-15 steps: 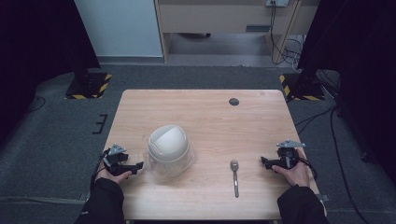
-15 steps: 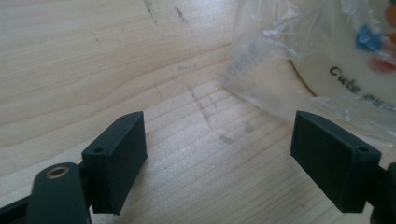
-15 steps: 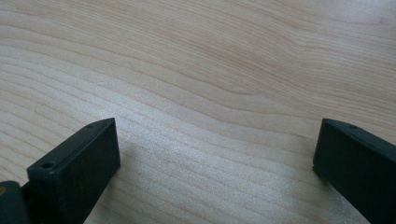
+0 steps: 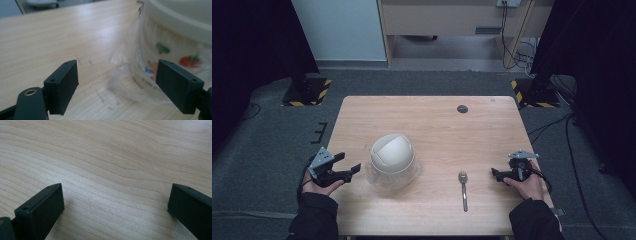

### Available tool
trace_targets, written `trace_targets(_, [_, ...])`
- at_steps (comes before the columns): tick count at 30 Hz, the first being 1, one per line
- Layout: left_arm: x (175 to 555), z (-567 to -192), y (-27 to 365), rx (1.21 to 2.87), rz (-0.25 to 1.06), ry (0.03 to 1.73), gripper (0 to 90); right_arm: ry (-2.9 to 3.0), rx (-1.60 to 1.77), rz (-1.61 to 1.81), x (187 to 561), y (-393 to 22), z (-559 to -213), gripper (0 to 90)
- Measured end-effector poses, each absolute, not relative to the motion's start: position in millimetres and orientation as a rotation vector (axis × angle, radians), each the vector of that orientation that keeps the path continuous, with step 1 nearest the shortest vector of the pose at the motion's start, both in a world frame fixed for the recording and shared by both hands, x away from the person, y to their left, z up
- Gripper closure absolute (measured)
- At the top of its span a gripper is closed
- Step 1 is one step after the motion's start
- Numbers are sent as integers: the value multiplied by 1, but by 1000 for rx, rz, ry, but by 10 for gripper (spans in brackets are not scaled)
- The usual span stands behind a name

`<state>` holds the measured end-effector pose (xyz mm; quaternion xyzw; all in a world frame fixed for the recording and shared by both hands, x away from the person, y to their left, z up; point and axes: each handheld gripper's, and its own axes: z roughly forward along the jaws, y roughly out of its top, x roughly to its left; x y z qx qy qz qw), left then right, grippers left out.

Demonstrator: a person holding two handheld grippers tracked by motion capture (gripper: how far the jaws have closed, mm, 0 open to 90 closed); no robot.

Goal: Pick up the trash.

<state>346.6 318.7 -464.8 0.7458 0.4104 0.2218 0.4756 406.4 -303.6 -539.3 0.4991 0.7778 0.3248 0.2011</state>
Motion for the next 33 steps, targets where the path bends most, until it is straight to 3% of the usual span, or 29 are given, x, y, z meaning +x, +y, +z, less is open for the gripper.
trace_targets(13, [335, -428, 313, 1731, 522, 835, 161, 2173, 1394, 908, 406, -304, -539, 8])
trace_targets(33, [338, -417, 260, 1804, 442, 676, 128, 2173, 1393, 907, 406, -304, -539, 8])
